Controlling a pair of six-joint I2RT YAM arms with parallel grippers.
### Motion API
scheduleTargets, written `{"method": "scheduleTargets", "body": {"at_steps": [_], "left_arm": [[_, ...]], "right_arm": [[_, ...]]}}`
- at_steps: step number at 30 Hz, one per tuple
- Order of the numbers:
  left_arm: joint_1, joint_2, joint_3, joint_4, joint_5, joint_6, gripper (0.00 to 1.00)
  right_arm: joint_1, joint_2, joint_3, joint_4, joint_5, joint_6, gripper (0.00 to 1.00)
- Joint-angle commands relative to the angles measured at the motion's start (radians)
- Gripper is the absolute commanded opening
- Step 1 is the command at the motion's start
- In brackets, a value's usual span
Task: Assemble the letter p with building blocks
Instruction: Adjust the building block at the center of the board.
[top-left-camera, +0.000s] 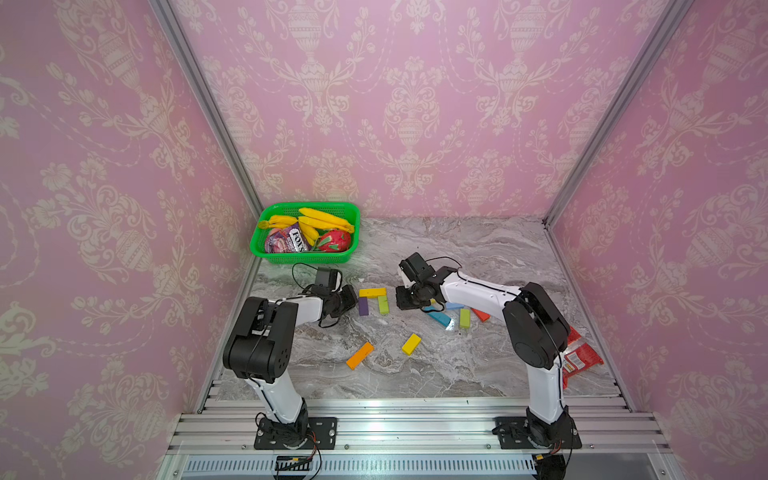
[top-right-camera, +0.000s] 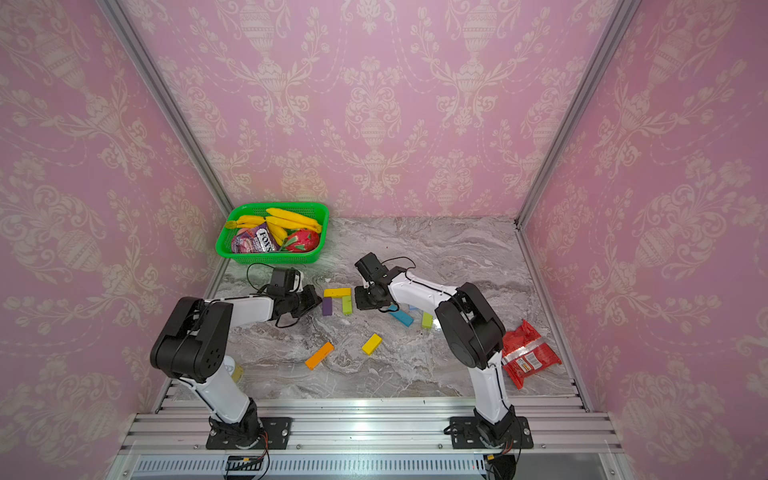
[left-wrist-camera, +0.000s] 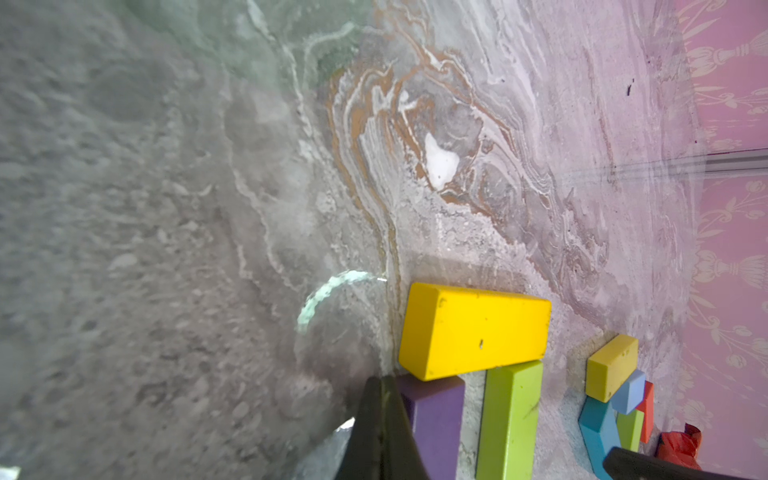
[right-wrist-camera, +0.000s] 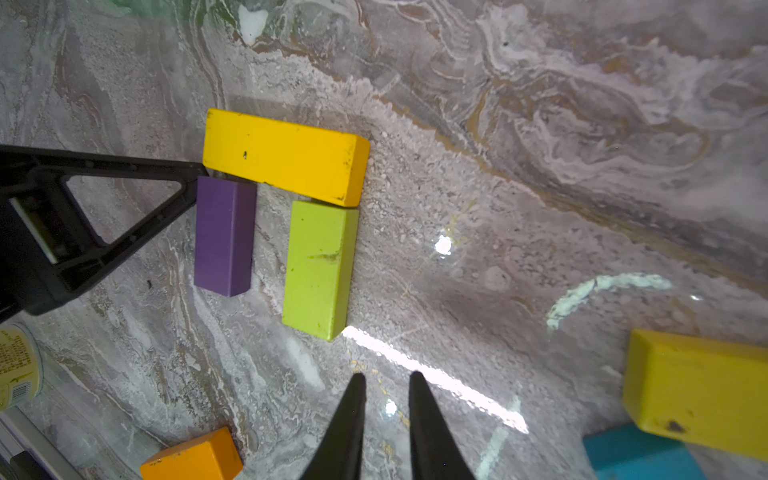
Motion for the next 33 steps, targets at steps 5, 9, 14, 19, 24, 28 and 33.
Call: {"method": "scheduleTargets", "body": {"at_steps": [5,9,14,19,24,28,33], "left_arm": [[-0.014,0.045,0.002,-0.045,-0.004,-0.017,0.0],[-0.014,0.045,0.004,-0.053,-0.008,-0.015,0.0],[-0.014,0.006,-0.004,-0.101,-0.055,0.007,0.0],[-0.013,-0.076,-0.025,-0.17,-0.112,0.041,0.0],[-0.015,-0.183,-0.09,-0.201,-0.109,0.05,0.0],[-0.017,-0.265,-0.128,-0.222,-0.086,0.05,0.0],[-0.021,-0.308,-0.15,-0.227,-0.078,0.048,0.0]], "right_arm": [[-0.008,-0.022,-0.013,0.008,-0.006,-0.005,0.23],[-0.009,-0.024,-0.016,0.007,-0.005,-0.006,0.23],[-0.01,-0.03,-0.025,0.011,-0.004,-0.004,0.23],[-0.009,-0.043,-0.042,0.021,-0.009,-0.004,0.23],[-0.008,-0.052,-0.06,0.038,-0.025,0.0,0.23],[0.005,-0.041,-0.073,0.046,-0.032,0.007,0.23],[0.012,-0.014,-0.085,0.077,-0.045,0.022,0.23]]}}
